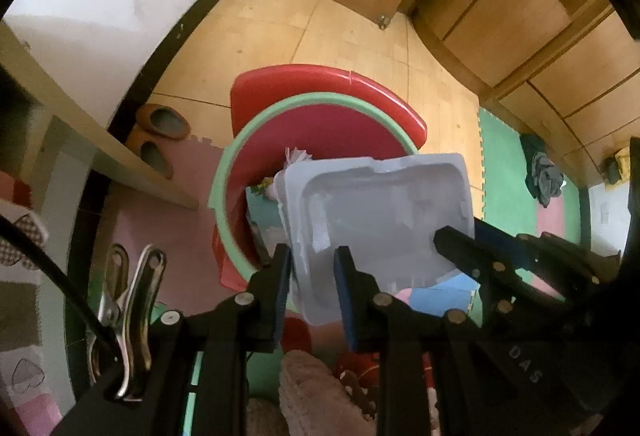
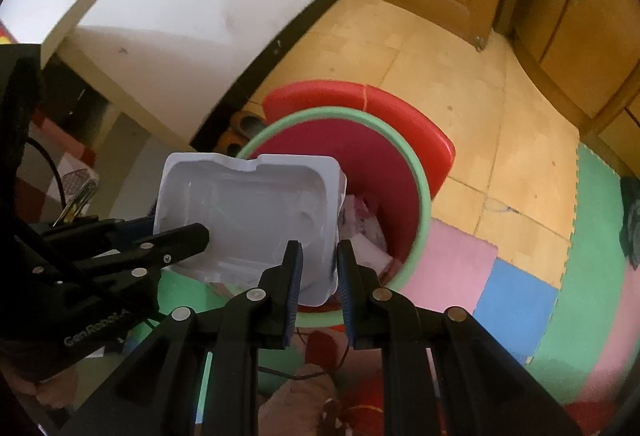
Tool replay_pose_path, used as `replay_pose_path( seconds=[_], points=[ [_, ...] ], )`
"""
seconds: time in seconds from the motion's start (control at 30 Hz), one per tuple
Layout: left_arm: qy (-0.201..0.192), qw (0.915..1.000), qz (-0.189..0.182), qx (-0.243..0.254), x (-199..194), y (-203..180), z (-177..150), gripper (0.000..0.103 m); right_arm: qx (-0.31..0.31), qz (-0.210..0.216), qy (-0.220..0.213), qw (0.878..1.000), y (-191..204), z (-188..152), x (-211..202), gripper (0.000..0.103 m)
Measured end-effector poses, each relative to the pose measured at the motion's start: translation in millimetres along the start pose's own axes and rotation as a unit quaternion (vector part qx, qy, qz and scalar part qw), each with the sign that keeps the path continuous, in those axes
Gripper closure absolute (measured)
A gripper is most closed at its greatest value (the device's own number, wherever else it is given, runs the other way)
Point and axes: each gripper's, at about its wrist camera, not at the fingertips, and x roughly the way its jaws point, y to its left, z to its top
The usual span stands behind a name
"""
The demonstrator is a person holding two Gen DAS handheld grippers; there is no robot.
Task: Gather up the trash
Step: 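Open both grippers to drop the white tray into the bucket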
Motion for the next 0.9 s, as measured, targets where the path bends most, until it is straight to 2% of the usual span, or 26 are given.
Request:
replay_pose_path(
  seconds=[0.2, 0.83, 0.9],
  points=[
    [0.009, 1.0000, -0.002, 0.003, 9.3, 0.2, 3.3, 0.078, 0.016, 0.001, 0.010, 1.000, -8.0, 2.3, 7.8, 0.083],
    [0.010, 0.9998, -0.011, -0.010, 1.1, 3.3, 8.6, 0.074, 0.011, -0.003, 0.007, 1.000, -4.3, 1.4, 0.4, 0.083],
    [0.010, 0.9998, -0.015, -0.013, -3.2, 4.0, 8.6, 0.070, 0.008, -0.009, 0.008, 1.000, -2.6, 2.0, -1.7, 0.081]
  ],
)
